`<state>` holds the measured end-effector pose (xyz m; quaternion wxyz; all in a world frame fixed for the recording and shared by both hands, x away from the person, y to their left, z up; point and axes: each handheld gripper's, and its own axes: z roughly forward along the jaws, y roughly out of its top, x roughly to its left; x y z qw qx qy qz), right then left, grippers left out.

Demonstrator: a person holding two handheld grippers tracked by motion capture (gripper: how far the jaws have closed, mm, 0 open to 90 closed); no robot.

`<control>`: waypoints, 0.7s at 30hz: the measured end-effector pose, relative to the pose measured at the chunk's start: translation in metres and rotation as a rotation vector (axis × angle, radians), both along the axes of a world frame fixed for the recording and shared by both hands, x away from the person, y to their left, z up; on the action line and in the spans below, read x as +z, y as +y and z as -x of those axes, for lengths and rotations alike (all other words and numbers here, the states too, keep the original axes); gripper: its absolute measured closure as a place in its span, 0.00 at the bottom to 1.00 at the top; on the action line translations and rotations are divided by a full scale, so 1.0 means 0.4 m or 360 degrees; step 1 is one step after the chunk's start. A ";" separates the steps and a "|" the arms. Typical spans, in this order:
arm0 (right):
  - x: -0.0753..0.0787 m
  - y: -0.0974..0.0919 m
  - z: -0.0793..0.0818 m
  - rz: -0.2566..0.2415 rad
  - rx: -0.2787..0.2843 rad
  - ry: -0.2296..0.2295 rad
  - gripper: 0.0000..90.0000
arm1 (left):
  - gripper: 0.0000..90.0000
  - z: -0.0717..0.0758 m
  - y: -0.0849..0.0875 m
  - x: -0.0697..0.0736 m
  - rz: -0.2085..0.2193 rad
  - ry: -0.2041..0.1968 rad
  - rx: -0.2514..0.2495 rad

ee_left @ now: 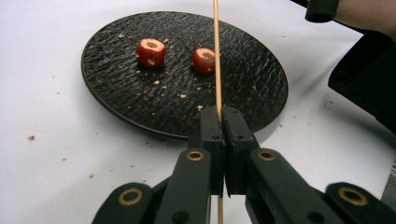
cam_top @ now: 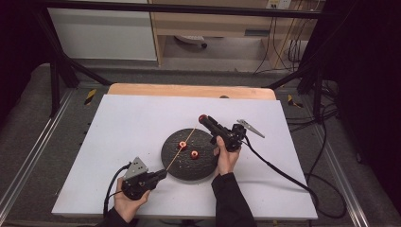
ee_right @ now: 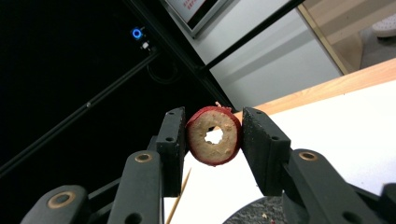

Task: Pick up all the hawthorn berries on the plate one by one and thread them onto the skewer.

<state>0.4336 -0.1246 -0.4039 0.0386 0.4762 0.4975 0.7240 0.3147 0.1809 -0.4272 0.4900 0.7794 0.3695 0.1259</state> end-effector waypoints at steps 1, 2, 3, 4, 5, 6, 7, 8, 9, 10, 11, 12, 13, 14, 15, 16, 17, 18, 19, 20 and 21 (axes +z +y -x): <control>0.001 0.000 0.000 -0.0007 -0.0002 -0.0002 0.68 | 0.98 0.000 -0.003 0.001 0.0001 0.0001 0.0000; 0.001 -0.001 0.000 -0.0019 -0.0004 -0.0003 0.68 | 0.98 0.000 -0.006 0.001 0.0004 -0.0002 0.0004; 0.002 -0.001 -0.001 -0.0028 -0.0007 -0.0009 0.68 | 0.98 -0.001 -0.009 0.003 0.0005 -0.0001 0.0004; 0.002 -0.001 -0.002 -0.0038 -0.0010 -0.0011 0.68 | 0.98 -0.004 -0.013 0.005 0.0010 0.0001 0.0007; 0.001 -0.001 -0.004 -0.0048 -0.0013 -0.0011 0.68 | 0.98 -0.006 -0.019 0.007 0.0020 0.0006 0.0012; 0.000 -0.001 -0.005 -0.0067 -0.0013 -0.0009 0.68 | 0.98 -0.009 -0.024 0.009 0.0024 0.0006 0.0010; 0.000 -0.001 -0.006 -0.0072 -0.0019 -0.0010 0.68 | 0.98 -0.010 -0.028 0.010 0.0022 0.0003 0.0009; 0.000 -0.001 -0.007 -0.0076 -0.0020 -0.0010 0.68 | 0.98 -0.011 -0.032 0.012 0.0017 0.0001 0.0009; 0.000 -0.002 -0.007 -0.0081 -0.0022 -0.0015 0.68 | 0.98 -0.012 -0.035 0.013 0.0021 -0.0003 0.0010; 0.001 -0.001 -0.006 -0.0085 -0.0025 -0.0019 0.68 | 0.98 -0.013 -0.038 0.014 0.0028 -0.0002 0.0012; 0.002 -0.002 -0.005 -0.0092 -0.0026 -0.0022 0.68 | 0.98 -0.013 -0.039 0.015 0.0034 -0.0002 0.0014; 0.003 -0.002 -0.004 -0.0093 -0.0028 -0.0026 0.68 | 0.98 -0.013 -0.040 0.016 0.0035 -0.0005 0.0012; 0.004 -0.002 -0.004 -0.0096 -0.0028 -0.0029 0.68 | 0.98 -0.012 -0.041 0.017 0.0032 -0.0006 0.0010; 0.004 -0.003 -0.004 -0.0094 -0.0029 -0.0034 0.68 | 0.98 -0.012 -0.041 0.017 0.0034 -0.0007 0.0013; 0.005 -0.003 -0.004 -0.0098 -0.0031 -0.0033 0.68 | 0.98 -0.012 -0.040 0.017 0.0038 -0.0006 0.0011; 0.005 -0.003 -0.004 -0.0104 -0.0032 -0.0037 0.68 | 0.98 -0.012 -0.040 0.017 0.0037 -0.0007 0.0014; 0.005 -0.003 -0.004 -0.0107 -0.0032 -0.0038 0.68 | 0.98 -0.013 -0.039 0.017 0.0037 -0.0006 0.0014; 0.006 -0.004 -0.004 -0.0108 -0.0033 -0.0037 0.68 | 0.98 -0.013 -0.039 0.017 0.0037 -0.0007 0.0016; 0.006 -0.004 -0.004 -0.0106 -0.0033 -0.0037 0.68 | 0.98 -0.013 -0.038 0.017 0.0037 -0.0005 0.0017; 0.005 -0.003 -0.004 -0.0106 -0.0032 -0.0037 0.68 | 0.98 -0.014 -0.038 0.016 0.0037 -0.0005 0.0017; 0.004 -0.003 -0.004 -0.0102 -0.0033 -0.0037 0.68 | 0.98 -0.014 -0.039 0.016 0.0036 -0.0003 0.0017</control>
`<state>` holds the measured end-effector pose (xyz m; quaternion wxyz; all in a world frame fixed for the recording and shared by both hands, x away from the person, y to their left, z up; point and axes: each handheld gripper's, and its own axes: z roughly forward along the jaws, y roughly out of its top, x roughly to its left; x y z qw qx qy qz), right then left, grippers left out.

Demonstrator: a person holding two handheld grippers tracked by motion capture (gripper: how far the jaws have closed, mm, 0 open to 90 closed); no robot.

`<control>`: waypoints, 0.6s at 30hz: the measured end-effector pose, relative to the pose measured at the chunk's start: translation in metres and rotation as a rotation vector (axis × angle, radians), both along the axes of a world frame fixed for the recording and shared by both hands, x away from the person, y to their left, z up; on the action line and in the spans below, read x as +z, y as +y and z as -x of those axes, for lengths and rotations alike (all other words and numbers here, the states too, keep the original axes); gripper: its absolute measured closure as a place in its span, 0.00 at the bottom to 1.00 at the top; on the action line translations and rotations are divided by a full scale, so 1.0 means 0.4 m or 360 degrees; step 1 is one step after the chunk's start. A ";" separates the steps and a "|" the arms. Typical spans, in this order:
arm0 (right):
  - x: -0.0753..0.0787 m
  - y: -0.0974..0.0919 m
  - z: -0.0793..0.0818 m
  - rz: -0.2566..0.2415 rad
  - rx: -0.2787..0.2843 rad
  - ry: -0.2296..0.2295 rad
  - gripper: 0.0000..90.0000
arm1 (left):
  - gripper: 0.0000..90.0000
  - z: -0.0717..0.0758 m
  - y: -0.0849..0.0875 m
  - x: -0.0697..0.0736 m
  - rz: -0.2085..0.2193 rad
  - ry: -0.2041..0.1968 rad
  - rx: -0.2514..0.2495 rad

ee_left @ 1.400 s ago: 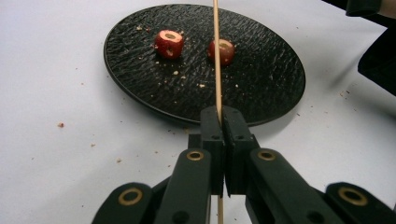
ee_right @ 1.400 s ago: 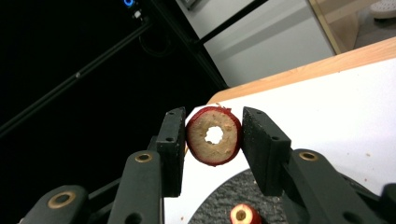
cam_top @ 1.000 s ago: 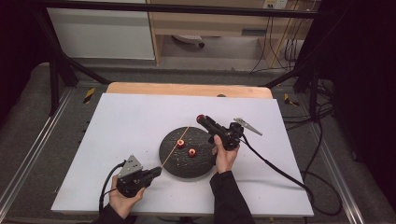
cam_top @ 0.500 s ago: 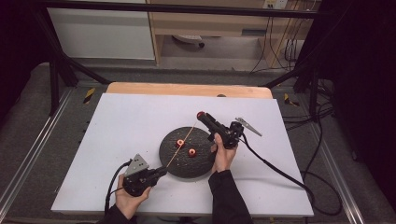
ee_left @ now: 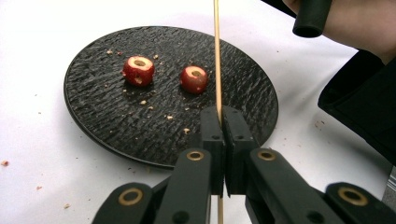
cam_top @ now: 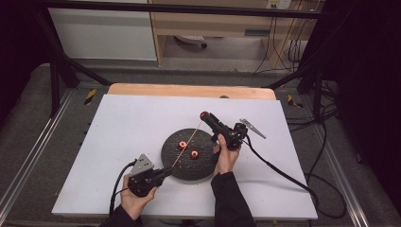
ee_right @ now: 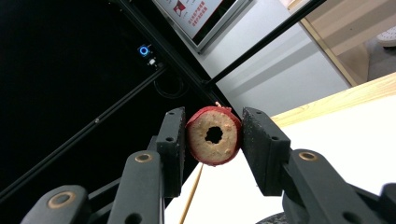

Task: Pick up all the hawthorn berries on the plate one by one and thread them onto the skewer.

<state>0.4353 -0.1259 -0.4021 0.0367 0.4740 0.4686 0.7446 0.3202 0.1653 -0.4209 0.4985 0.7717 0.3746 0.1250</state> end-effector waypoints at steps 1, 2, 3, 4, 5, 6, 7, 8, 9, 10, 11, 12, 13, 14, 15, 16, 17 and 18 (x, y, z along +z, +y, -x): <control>0.000 0.000 0.000 -0.0002 0.0000 0.0000 0.68 | 0.98 0.000 -0.001 -0.001 0.0000 -0.0002 0.0000; -0.001 0.001 -0.001 -0.0003 -0.0002 -0.0001 0.68 | 0.98 0.000 -0.002 -0.001 0.0001 -0.0001 -0.0001; -0.002 0.001 -0.001 -0.0002 -0.0004 -0.0002 0.68 | 0.98 0.000 -0.003 -0.001 0.0002 0.0001 -0.0003; -0.002 0.001 -0.001 -0.0002 -0.0005 -0.0004 0.68 | 0.98 0.000 -0.003 -0.001 0.0002 0.0002 -0.0002; -0.002 0.001 -0.001 0.0001 -0.0006 -0.0006 0.68 | 0.98 0.000 -0.004 -0.002 0.0001 0.0003 -0.0004; -0.002 0.001 -0.001 0.0005 -0.0007 -0.0004 0.68 | 0.98 0.000 -0.004 -0.002 0.0002 0.0002 -0.0003; -0.002 0.001 -0.001 0.0006 -0.0009 -0.0005 0.68 | 0.98 0.000 -0.004 -0.002 0.0003 0.0002 -0.0002; -0.002 0.001 -0.001 0.0005 -0.0009 -0.0002 0.68 | 0.98 0.000 -0.004 -0.002 0.0007 0.0003 -0.0004; -0.002 0.001 -0.002 0.0007 -0.0011 0.0000 0.68 | 0.98 0.001 -0.004 -0.002 0.0004 0.0001 -0.0004; -0.002 0.001 -0.002 0.0009 -0.0010 0.0002 0.68 | 0.98 0.001 -0.003 -0.002 0.0004 0.0001 -0.0005; -0.002 0.001 -0.002 0.0010 -0.0009 0.0003 0.68 | 0.98 0.001 -0.004 -0.002 0.0005 0.0002 -0.0003; -0.002 0.001 -0.002 0.0012 -0.0009 0.0004 0.68 | 0.98 0.000 -0.004 -0.002 0.0005 0.0005 0.0000; -0.003 0.002 -0.002 0.0013 -0.0009 0.0001 0.68 | 0.98 0.000 -0.004 -0.003 0.0004 0.0008 0.0002; -0.002 0.002 -0.001 0.0011 -0.0009 0.0002 0.68 | 0.98 -0.001 -0.004 -0.003 0.0003 0.0009 0.0002; -0.002 0.002 -0.001 0.0010 -0.0009 -0.0001 0.68 | 0.98 -0.001 -0.005 -0.003 0.0005 0.0008 0.0002; -0.002 0.002 0.000 0.0010 -0.0010 -0.0003 0.68 | 0.98 0.000 -0.005 -0.003 0.0005 0.0007 0.0000; -0.002 0.002 0.000 0.0010 -0.0010 -0.0005 0.68 | 0.98 0.000 -0.006 -0.003 0.0003 0.0010 -0.0003; -0.001 0.001 0.000 0.0010 -0.0009 -0.0007 0.68 | 0.98 0.000 -0.007 -0.003 0.0000 0.0009 -0.0004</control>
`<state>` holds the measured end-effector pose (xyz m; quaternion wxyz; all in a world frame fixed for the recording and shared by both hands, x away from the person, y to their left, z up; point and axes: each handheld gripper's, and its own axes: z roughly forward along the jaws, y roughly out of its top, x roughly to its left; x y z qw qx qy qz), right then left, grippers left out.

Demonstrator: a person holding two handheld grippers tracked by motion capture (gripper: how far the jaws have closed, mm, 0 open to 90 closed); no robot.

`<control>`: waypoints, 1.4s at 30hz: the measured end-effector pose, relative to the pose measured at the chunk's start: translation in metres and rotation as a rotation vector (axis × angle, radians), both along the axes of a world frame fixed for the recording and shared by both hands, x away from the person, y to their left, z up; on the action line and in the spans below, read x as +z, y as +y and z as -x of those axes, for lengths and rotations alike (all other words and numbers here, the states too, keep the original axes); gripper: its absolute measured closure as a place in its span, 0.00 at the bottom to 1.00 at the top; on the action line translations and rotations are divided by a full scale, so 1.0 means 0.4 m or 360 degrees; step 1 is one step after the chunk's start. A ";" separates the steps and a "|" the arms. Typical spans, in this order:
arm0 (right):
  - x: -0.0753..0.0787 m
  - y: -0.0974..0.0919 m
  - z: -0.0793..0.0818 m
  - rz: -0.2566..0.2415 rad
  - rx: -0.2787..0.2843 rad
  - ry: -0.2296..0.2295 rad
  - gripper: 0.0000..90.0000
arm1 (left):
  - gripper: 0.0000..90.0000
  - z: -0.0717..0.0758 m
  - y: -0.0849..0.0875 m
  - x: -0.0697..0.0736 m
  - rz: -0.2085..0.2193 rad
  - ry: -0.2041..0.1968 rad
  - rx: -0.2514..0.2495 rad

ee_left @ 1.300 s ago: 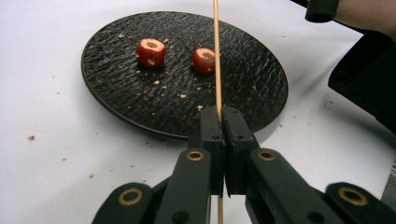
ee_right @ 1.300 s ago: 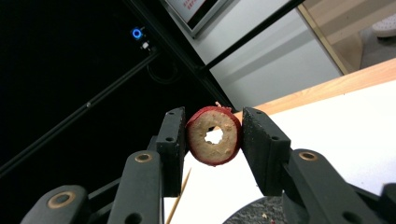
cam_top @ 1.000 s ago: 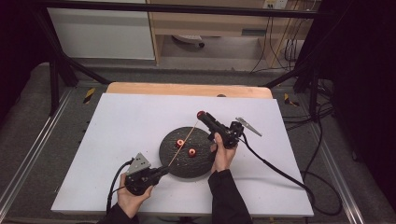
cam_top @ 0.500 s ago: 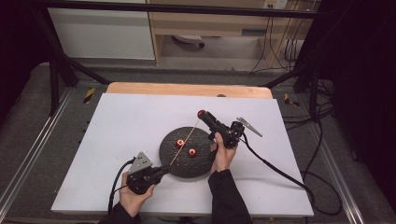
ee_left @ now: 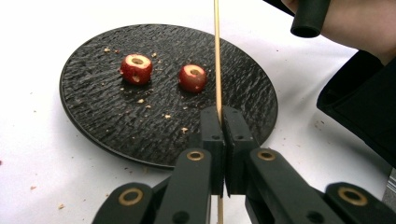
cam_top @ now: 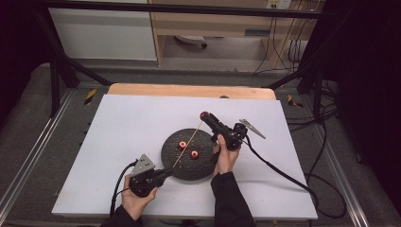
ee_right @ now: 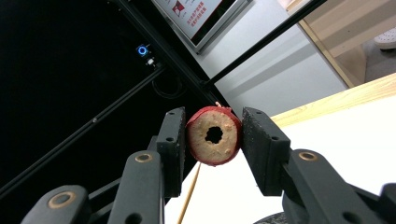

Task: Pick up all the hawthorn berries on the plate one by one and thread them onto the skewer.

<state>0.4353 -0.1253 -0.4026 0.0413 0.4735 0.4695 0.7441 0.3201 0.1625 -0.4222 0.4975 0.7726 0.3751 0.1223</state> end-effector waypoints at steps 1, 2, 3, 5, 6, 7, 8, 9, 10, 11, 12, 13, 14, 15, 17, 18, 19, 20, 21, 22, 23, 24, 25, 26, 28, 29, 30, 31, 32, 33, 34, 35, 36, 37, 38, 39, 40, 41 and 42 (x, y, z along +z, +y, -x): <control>0.000 0.000 0.000 0.0000 0.0001 0.0001 0.68 | 0.98 0.000 -0.001 0.000 0.0000 0.0002 0.0001; 0.000 0.000 0.000 0.0000 0.0002 0.0003 0.68 | 0.98 -0.001 -0.001 0.000 0.0000 0.0003 0.0000; 0.000 0.000 0.000 -0.0001 0.0003 0.0004 0.68 | 0.98 0.000 -0.001 -0.001 0.0000 0.0002 0.0003; 0.000 0.000 0.000 -0.0003 0.0003 0.0003 0.68 | 0.98 0.000 0.000 0.000 0.0002 0.0002 0.0005; 0.000 0.000 -0.001 -0.0004 0.0003 0.0003 0.68 | 0.98 0.000 0.000 0.000 0.0002 0.0000 0.0006; 0.000 0.000 -0.001 -0.0003 0.0003 0.0003 0.68 | 0.98 0.000 0.000 0.000 0.0002 0.0000 0.0006; -0.001 0.000 0.000 -0.0006 0.0009 0.0006 0.68 | 0.98 0.000 0.000 0.000 0.0003 0.0001 0.0007; -0.001 0.001 0.000 -0.0005 0.0010 0.0005 0.68 | 0.98 -0.001 0.000 -0.001 0.0002 0.0001 0.0006; -0.002 0.001 0.000 -0.0006 0.0011 0.0007 0.68 | 0.98 -0.001 -0.001 -0.001 0.0000 0.0001 0.0004; -0.003 0.002 0.000 -0.0007 0.0015 0.0007 0.68 | 0.98 -0.001 -0.002 -0.001 0.0000 0.0000 0.0006; -0.003 0.002 0.001 -0.0006 0.0018 0.0011 0.68 | 0.98 -0.001 -0.003 -0.001 0.0001 0.0001 0.0006; -0.004 0.003 0.001 -0.0005 0.0023 0.0009 0.68 | 0.98 -0.002 -0.004 0.000 -0.0001 0.0003 0.0004; -0.005 0.003 0.002 -0.0004 0.0026 0.0010 0.68 | 0.98 -0.002 -0.005 0.000 0.0000 0.0001 0.0008; -0.005 0.004 0.003 -0.0005 0.0030 0.0013 0.68 | 0.98 -0.004 -0.008 0.001 0.0006 0.0004 0.0015; -0.006 0.005 0.005 0.0003 0.0037 0.0013 0.68 | 0.98 -0.007 -0.013 0.003 0.0014 0.0005 0.0020; -0.007 0.005 0.006 0.0004 0.0042 0.0014 0.68 | 0.98 -0.008 -0.016 0.005 0.0015 0.0010 0.0021; -0.007 0.006 0.007 0.0007 0.0042 0.0013 0.68 | 0.98 -0.008 -0.020 0.006 0.0014 0.0017 0.0024; -0.008 0.006 0.008 0.0013 0.0037 0.0011 0.68 | 0.98 -0.009 -0.024 0.006 0.0014 0.0021 0.0031; -0.008 0.006 0.009 0.0017 0.0035 0.0007 0.68 | 0.98 -0.010 -0.027 0.005 0.0020 0.0029 0.0033; -0.007 0.006 0.010 0.0016 0.0039 0.0005 0.68 | 0.98 -0.011 -0.030 0.004 0.0027 0.0034 0.0039; -0.007 0.006 0.010 0.0017 0.0039 0.0003 0.68 | 0.98 -0.011 -0.032 0.004 0.0035 0.0034 0.0045; -0.008 0.007 0.011 0.0020 0.0038 0.0004 0.68 | 0.98 -0.011 -0.034 0.005 0.0038 0.0029 0.0051; -0.009 0.007 0.012 0.0022 0.0038 0.0004 0.68 | 0.98 -0.010 -0.036 0.006 0.0041 0.0028 0.0056; -0.009 0.008 0.013 0.0023 0.0040 0.0004 0.68 | 0.98 -0.010 -0.037 0.006 0.0044 0.0030 0.0066; -0.011 0.010 0.015 0.0023 0.0049 0.0006 0.68 | 0.98 -0.012 -0.039 0.008 0.0061 0.0032 0.0076; -0.013 0.012 0.015 0.0026 0.0060 0.0015 0.68 | 0.98 -0.014 -0.040 0.009 0.0068 0.0033 0.0077; -0.016 0.013 0.016 0.0030 0.0065 0.0019 0.68 | 0.98 -0.015 -0.042 0.011 0.0070 0.0035 0.0080; -0.018 0.015 0.017 0.0035 0.0075 0.0024 0.68 | 0.98 -0.018 -0.044 0.012 0.0069 0.0037 0.0082; -0.020 0.015 0.019 0.0042 0.0086 0.0027 0.68 | 0.98 -0.021 -0.046 0.014 0.0066 0.0038 0.0088; -0.021 0.017 0.020 0.0047 0.0091 0.0029 0.68 | 0.98 -0.024 -0.048 0.015 0.0072 0.0042 0.0088; -0.023 0.019 0.023 0.0049 0.0099 0.0039 0.68 | 0.98 -0.029 -0.051 0.017 0.0070 0.0044 0.0089; -0.025 0.020 0.025 0.0060 0.0108 0.0037 0.68 | 0.98 -0.031 -0.053 0.019 0.0071 0.0045 0.0090; -0.026 0.021 0.028 0.0065 0.0114 0.0042 0.68 | 0.98 -0.034 -0.057 0.021 0.0068 0.0045 0.0092; -0.027 0.022 0.031 0.0069 0.0120 0.0039 0.68 | 0.98 -0.038 -0.061 0.023 0.0067 0.0043 0.0091; -0.028 0.024 0.034 0.0077 0.0127 0.0041 0.68 | 0.98 -0.042 -0.064 0.024 0.0072 0.0043 0.0095; -0.029 0.025 0.037 0.0083 0.0135 0.0046 0.68 | 0.98 -0.047 -0.067 0.026 0.0073 0.0049 0.0092; -0.031 0.026 0.039 0.0095 0.0136 0.0041 0.68 | 0.98 -0.053 -0.072 0.029 0.0079 0.0050 0.0098; -0.032 0.028 0.042 0.0100 0.0147 0.0047 0.68 | 0.98 -0.057 -0.075 0.030 0.0077 0.0052 0.0097; -0.034 0.029 0.044 0.0104 0.0152 0.0050 0.68 | 0.98 -0.062 -0.077 0.033 0.0067 0.0041 0.0098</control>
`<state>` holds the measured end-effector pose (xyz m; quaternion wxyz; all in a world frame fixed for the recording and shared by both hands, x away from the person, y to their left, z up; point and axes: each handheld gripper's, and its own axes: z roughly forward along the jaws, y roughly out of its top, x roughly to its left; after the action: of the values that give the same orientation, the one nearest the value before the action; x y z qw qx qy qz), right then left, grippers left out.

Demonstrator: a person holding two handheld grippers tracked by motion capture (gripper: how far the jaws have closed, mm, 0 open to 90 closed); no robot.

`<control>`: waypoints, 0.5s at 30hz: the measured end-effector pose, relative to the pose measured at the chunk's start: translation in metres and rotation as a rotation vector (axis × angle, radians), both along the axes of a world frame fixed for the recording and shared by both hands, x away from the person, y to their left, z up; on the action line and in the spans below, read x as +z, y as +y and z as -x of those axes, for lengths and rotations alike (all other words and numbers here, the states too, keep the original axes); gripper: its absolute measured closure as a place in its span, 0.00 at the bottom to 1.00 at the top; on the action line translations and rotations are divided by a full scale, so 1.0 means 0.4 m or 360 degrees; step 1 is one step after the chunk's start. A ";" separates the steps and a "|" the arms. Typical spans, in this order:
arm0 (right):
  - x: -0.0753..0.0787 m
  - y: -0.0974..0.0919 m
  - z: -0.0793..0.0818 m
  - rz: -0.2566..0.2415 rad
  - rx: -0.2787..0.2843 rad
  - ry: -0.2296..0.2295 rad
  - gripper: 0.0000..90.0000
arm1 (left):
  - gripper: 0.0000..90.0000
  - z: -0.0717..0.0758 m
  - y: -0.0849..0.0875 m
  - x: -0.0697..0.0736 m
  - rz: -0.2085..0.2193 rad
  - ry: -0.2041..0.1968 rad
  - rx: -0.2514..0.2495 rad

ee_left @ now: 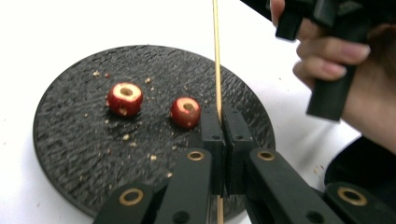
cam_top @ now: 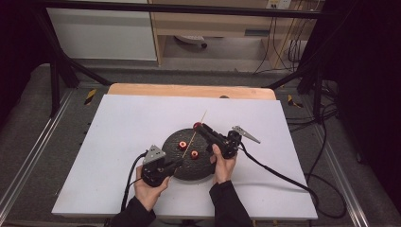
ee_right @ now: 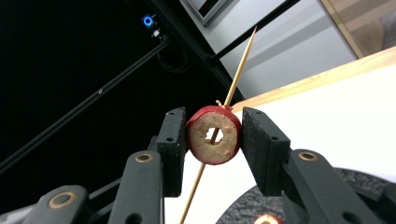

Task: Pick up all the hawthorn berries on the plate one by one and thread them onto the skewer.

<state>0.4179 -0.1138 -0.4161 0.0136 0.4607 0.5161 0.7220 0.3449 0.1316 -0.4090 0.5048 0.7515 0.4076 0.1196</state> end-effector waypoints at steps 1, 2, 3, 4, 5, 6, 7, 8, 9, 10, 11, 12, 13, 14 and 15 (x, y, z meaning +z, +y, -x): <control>-0.001 0.001 0.003 0.0004 0.0009 0.0005 0.68 | 0.98 -0.005 -0.003 0.002 -0.0007 -0.0003 0.0002; -0.002 0.001 0.005 0.0018 0.0013 0.0000 0.68 | 0.98 -0.010 -0.006 0.004 -0.0004 -0.0002 0.0002; -0.002 0.002 0.008 0.0029 0.0022 0.0003 0.68 | 0.98 -0.015 -0.007 0.006 -0.0005 -0.0008 0.0000; -0.003 0.003 0.011 0.0036 0.0035 0.0005 0.68 | 0.98 -0.020 -0.010 0.008 -0.0001 -0.0003 -0.0006; -0.005 0.004 0.013 0.0047 0.0042 0.0003 0.68 | 0.98 -0.024 -0.013 0.010 0.0002 -0.0004 -0.0005; -0.005 0.005 0.017 0.0057 0.0052 0.0015 0.68 | 0.98 -0.028 -0.015 0.012 -0.0001 -0.0006 -0.0009; -0.007 0.006 0.020 0.0064 0.0062 0.0016 0.68 | 0.98 -0.031 -0.017 0.014 -0.0008 -0.0016 -0.0003; -0.009 0.008 0.022 0.0072 0.0070 0.0014 0.68 | 0.98 -0.033 -0.020 0.016 -0.0009 -0.0017 -0.0001; -0.010 0.009 0.025 0.0078 0.0079 0.0017 0.68 | 0.98 -0.036 -0.022 0.018 -0.0011 -0.0019 -0.0005; -0.012 0.010 0.028 0.0082 0.0082 0.0016 0.68 | 0.98 -0.038 -0.024 0.019 -0.0013 -0.0022 -0.0002; -0.013 0.011 0.030 0.0090 0.0090 0.0013 0.68 | 0.98 -0.041 -0.026 0.020 -0.0014 -0.0024 -0.0002; -0.013 0.012 0.033 0.0098 0.0095 0.0014 0.68 | 0.98 -0.043 -0.028 0.021 -0.0015 -0.0026 -0.0004; -0.014 0.012 0.036 0.0108 0.0097 0.0013 0.68 | 0.98 -0.045 -0.030 0.021 -0.0013 -0.0021 -0.0012; -0.015 0.013 0.038 0.0117 0.0108 0.0016 0.68 | 0.98 -0.047 -0.030 0.022 -0.0017 -0.0032 -0.0008; -0.016 0.014 0.041 0.0119 0.0119 0.0023 0.68 | 0.98 -0.049 -0.032 0.022 -0.0010 -0.0024 -0.0013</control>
<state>0.4014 -0.1080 -0.4224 0.0003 0.4454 0.5596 0.6989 0.3643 0.1189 -0.4001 0.5059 0.7538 0.4004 0.1244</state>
